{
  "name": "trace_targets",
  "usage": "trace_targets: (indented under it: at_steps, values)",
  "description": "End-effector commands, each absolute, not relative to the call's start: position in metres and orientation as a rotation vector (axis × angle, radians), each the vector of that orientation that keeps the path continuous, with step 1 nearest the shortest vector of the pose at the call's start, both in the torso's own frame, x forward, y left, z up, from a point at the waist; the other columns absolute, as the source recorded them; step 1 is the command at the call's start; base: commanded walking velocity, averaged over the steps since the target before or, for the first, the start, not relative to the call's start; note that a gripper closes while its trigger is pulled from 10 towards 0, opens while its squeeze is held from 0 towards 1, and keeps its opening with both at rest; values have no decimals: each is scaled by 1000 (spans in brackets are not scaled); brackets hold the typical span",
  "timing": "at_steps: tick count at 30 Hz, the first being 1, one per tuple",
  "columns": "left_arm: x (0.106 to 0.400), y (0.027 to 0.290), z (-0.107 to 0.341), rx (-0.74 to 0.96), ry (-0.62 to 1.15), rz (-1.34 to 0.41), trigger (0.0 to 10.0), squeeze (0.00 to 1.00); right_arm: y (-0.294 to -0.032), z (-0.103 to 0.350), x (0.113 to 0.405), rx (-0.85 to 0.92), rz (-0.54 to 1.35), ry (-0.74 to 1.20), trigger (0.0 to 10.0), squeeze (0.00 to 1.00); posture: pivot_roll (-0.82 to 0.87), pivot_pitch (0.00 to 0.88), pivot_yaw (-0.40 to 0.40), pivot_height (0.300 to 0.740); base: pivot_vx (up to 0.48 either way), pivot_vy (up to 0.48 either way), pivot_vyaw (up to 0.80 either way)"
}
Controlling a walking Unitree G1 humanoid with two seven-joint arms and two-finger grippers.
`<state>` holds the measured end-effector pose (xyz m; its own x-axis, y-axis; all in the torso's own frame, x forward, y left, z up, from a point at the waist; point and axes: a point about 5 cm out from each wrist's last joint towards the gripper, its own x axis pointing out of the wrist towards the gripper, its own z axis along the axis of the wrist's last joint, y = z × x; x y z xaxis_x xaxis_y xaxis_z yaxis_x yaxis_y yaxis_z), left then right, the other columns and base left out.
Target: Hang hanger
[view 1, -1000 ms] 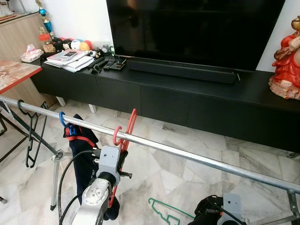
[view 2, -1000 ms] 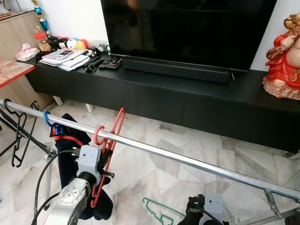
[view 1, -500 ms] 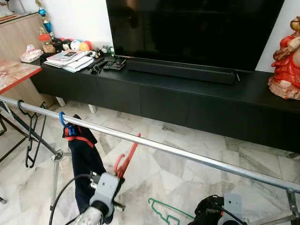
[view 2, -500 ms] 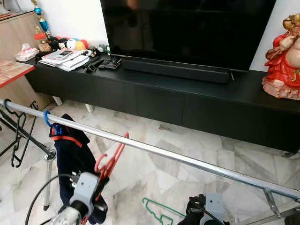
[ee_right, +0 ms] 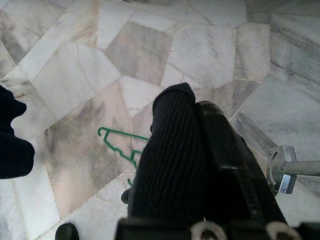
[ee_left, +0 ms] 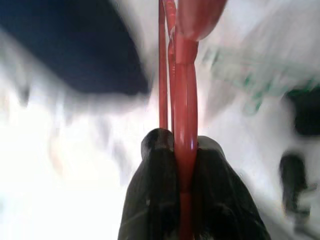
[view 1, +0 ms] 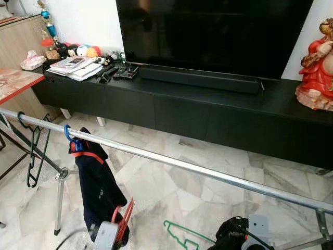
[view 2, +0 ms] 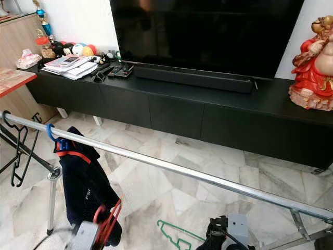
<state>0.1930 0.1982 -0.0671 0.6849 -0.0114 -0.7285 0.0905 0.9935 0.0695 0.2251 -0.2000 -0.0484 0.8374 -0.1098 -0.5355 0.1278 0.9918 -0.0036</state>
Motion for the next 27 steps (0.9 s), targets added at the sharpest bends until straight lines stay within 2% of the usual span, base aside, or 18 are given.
trace_targets:
  at_steps: [1, 3, 5, 11, 17, 20, 27]
  values:
    - [163, 212, -85, 114, 979, 16, 10000, 0, -200, -45, 229, 30, -124, 540, 10000, 0, 13, 48, 14, 740, 0, 0, 0]
    - [137, 215, -97, 123, 1103, 37, 10000, 0, -199, -45, 229, 28, -122, 542, 10000, 0, -1, 47, 19, 740, 0, 0, 0]
    - [125, 215, -102, 136, 1164, 33, 10000, 0, -199, -45, 229, 28, -121, 541, 10000, 0, -13, 45, 22, 740, 0, 0, 0]
    - [132, 211, -101, 83, 1141, 73, 10000, 0, -202, -46, 227, 26, -133, 547, 10000, 0, -3, 40, 18, 740, 0, 0, 0]
    - [144, 205, -98, 83, 1118, 61, 10000, 0, -203, -48, 225, 25, -128, 559, 10000, 0, 2, 23, 18, 740, 0, 460, 0]
    - [136, 209, -100, 93, 1126, 53, 10000, 0, -203, -48, 225, 26, -133, 560, 10000, 0, -6, 26, 22, 740, 0, 480, 0]
    - [135, 210, -101, 93, 1127, 46, 10000, 0, -203, -48, 224, 29, -138, 565, 10000, 0, 0, 38, 21, 740, 0, 480, 0]
